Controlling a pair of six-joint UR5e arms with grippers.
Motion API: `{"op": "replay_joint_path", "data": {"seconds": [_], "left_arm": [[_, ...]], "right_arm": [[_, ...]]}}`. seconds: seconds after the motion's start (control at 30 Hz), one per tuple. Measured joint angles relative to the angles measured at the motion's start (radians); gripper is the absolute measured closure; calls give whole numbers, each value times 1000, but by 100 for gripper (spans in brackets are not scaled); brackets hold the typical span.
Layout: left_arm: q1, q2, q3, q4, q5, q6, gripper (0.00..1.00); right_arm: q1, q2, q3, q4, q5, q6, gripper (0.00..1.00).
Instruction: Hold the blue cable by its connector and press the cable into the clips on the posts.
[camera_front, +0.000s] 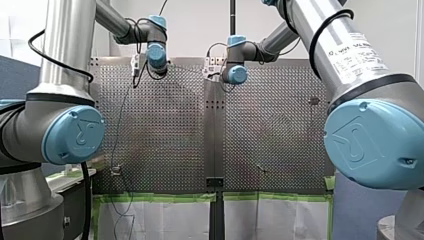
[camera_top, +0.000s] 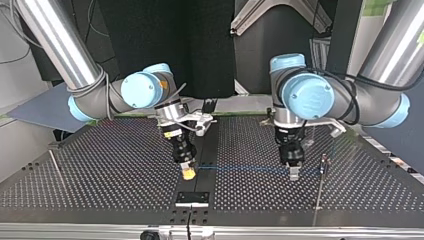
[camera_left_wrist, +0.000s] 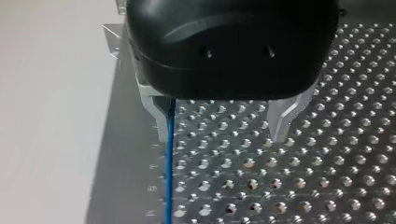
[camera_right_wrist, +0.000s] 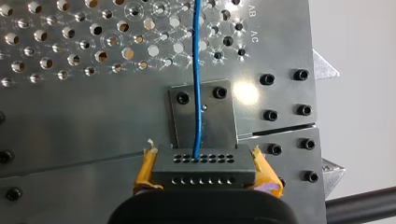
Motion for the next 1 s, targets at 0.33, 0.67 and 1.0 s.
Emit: {"op": "replay_joint_path", "data": {"seconds": [0.33, 0.67, 1.0], "left_arm": [[18, -13, 49, -1, -13, -6, 0], [34, -14, 56, -1, -6, -9, 0], [37, -14, 56, 5, -9, -11, 0]], "right_arm": [[0, 0, 0, 0, 0, -1, 100], [1, 1, 0, 0, -1, -2, 100], [3, 2, 0, 1, -2, -2, 100]]}}
